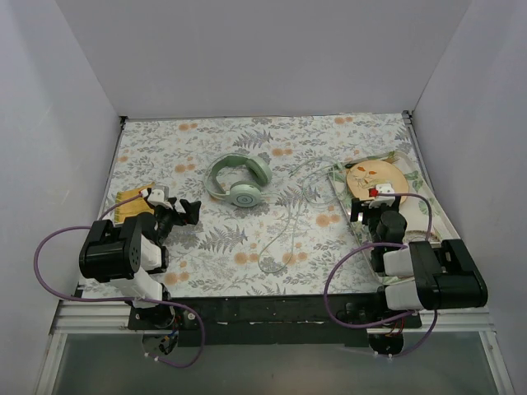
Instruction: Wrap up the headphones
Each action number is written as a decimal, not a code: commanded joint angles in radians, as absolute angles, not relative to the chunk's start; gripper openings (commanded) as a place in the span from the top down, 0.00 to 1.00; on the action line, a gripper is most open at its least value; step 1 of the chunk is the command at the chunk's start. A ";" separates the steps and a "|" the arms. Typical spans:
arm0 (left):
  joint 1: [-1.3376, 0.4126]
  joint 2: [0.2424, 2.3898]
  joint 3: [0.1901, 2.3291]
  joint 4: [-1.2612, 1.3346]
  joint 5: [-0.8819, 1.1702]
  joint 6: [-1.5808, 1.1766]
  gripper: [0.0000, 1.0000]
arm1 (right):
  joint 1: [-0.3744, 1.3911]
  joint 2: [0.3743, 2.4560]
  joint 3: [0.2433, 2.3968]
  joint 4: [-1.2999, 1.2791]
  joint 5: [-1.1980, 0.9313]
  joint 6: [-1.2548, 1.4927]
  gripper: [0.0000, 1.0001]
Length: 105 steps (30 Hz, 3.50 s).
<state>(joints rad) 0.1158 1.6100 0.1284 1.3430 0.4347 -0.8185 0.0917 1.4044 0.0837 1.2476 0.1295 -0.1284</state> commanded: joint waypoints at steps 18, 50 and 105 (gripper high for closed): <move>0.115 1.324 0.529 0.534 0.497 -0.687 0.02 | 0.438 1.276 0.912 0.280 -0.171 -0.197 0.02; 0.107 1.197 0.805 -0.179 0.474 -0.534 0.04 | 0.647 2.247 1.934 -0.432 -0.133 -0.216 0.51; -0.106 1.189 0.891 -0.434 0.261 -0.377 1.00 | 0.934 1.680 1.599 -0.161 0.051 -0.284 0.61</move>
<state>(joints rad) -0.0925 1.2137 0.8398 -0.3378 0.1539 -0.3634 0.9463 1.7771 1.6051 -0.3656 0.1276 -0.2554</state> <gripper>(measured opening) 0.085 0.430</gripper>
